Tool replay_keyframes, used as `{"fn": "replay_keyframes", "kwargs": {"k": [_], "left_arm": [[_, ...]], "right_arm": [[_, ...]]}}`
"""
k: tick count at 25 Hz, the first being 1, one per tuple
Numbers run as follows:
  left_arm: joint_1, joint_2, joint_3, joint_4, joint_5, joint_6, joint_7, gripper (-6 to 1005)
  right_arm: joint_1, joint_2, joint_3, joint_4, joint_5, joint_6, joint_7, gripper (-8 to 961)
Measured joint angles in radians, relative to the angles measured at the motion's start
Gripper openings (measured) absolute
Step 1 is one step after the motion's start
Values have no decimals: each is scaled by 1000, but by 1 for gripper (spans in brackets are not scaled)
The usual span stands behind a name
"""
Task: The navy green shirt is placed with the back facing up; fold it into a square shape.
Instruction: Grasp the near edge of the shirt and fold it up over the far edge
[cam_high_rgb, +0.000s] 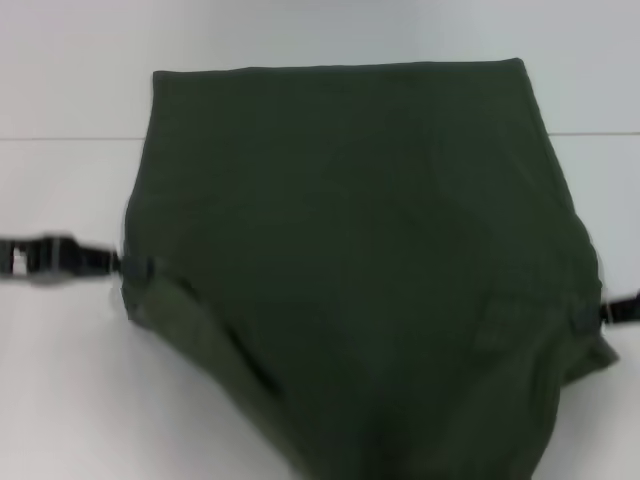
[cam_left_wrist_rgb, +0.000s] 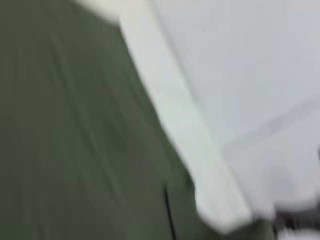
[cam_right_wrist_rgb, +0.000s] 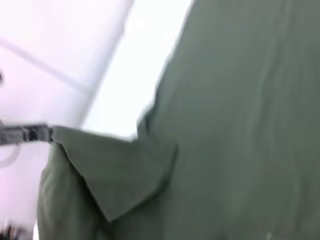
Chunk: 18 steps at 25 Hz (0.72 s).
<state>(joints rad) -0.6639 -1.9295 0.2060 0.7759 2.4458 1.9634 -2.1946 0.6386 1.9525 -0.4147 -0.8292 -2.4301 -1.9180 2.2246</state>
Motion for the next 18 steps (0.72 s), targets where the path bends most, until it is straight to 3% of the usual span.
{"fn": "replay_keyframes", "kwargs": {"k": [6,10,15,18], "left_arm": [[35,-6,-99,-76,-174,-206,6,15],[58,-32,-96,-118,-274,-337,52,15],[54,-63,-96,-183,-307,-461,149,14],[45,-81,-81,-201,-315,-527,195,14]], "right_arm": [[-39,10,19,12,154,175,0,53],[-61,28,18,39,247,310,-35,53],[-49,40,14,148,297,489,-140,54],[-43,68,14,174,315,615,-195,54]]}}
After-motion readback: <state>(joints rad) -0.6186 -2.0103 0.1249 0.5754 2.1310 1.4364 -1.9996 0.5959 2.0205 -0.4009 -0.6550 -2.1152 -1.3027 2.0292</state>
